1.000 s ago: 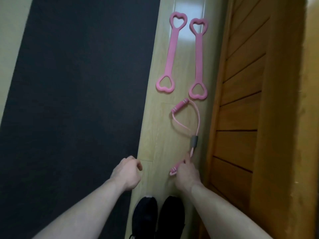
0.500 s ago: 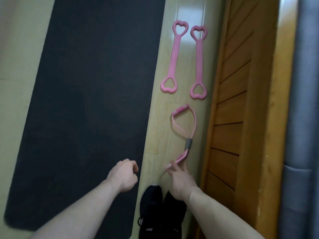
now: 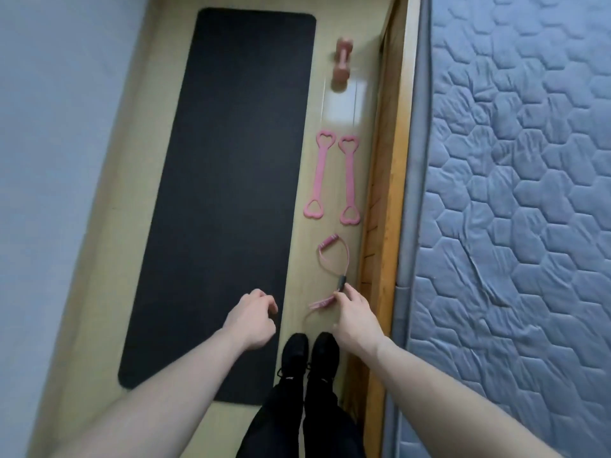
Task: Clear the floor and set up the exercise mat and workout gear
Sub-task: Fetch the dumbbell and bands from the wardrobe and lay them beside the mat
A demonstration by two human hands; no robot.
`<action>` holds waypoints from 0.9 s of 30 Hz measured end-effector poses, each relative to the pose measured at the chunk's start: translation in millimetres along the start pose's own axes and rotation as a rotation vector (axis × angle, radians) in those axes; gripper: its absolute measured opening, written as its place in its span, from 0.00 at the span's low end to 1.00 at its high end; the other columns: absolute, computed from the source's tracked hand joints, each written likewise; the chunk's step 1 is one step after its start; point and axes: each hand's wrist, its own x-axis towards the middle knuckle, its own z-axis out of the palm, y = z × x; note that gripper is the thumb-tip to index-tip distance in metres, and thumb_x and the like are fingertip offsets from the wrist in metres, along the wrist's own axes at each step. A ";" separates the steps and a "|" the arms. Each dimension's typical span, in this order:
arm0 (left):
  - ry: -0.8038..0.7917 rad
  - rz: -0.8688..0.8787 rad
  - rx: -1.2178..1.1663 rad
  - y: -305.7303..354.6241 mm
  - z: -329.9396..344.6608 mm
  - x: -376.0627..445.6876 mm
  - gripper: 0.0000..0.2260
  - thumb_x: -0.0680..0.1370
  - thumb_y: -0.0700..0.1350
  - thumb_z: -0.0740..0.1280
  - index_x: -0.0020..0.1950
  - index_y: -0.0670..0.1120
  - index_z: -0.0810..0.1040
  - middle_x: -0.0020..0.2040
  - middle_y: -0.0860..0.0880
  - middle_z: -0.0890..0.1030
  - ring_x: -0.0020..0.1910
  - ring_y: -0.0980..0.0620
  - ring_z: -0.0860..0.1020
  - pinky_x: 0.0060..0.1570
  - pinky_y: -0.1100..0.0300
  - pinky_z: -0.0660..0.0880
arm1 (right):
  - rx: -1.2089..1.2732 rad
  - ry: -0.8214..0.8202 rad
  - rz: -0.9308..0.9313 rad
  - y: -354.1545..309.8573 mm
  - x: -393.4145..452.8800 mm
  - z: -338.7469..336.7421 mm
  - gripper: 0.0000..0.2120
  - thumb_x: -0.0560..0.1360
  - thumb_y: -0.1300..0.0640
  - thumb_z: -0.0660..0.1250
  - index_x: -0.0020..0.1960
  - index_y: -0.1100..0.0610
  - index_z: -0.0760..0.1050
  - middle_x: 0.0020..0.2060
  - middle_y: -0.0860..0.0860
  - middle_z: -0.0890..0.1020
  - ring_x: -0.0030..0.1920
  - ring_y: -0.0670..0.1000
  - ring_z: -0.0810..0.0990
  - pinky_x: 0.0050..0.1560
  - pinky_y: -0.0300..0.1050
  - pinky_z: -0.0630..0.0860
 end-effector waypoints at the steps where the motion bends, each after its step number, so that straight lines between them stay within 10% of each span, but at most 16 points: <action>1: 0.024 0.008 -0.002 7.5 -15.6 -27.6 0.20 0.76 0.39 0.59 0.64 0.53 0.77 0.68 0.55 0.70 0.66 0.52 0.70 0.59 0.55 0.76 | 0.018 0.025 -0.006 -12.1 -25.1 -19.4 0.35 0.76 0.61 0.68 0.81 0.53 0.60 0.82 0.54 0.54 0.82 0.58 0.52 0.79 0.52 0.59; 15: 0.173 0.362 0.114 64.3 -72.5 -255.6 0.21 0.77 0.43 0.61 0.70 0.51 0.72 0.74 0.52 0.65 0.70 0.49 0.66 0.69 0.51 0.69 | 0.226 0.356 0.075 -51.7 -293.0 -55.3 0.34 0.76 0.63 0.63 0.81 0.51 0.60 0.82 0.50 0.57 0.80 0.54 0.60 0.76 0.51 0.64; 27: 0.247 0.772 0.383 185.9 -33.8 -373.8 0.24 0.75 0.42 0.63 0.71 0.52 0.71 0.75 0.52 0.65 0.72 0.48 0.65 0.72 0.53 0.66 | 0.504 0.618 0.187 41.5 -476.4 -24.4 0.29 0.79 0.61 0.62 0.79 0.52 0.63 0.79 0.49 0.63 0.79 0.49 0.62 0.77 0.40 0.56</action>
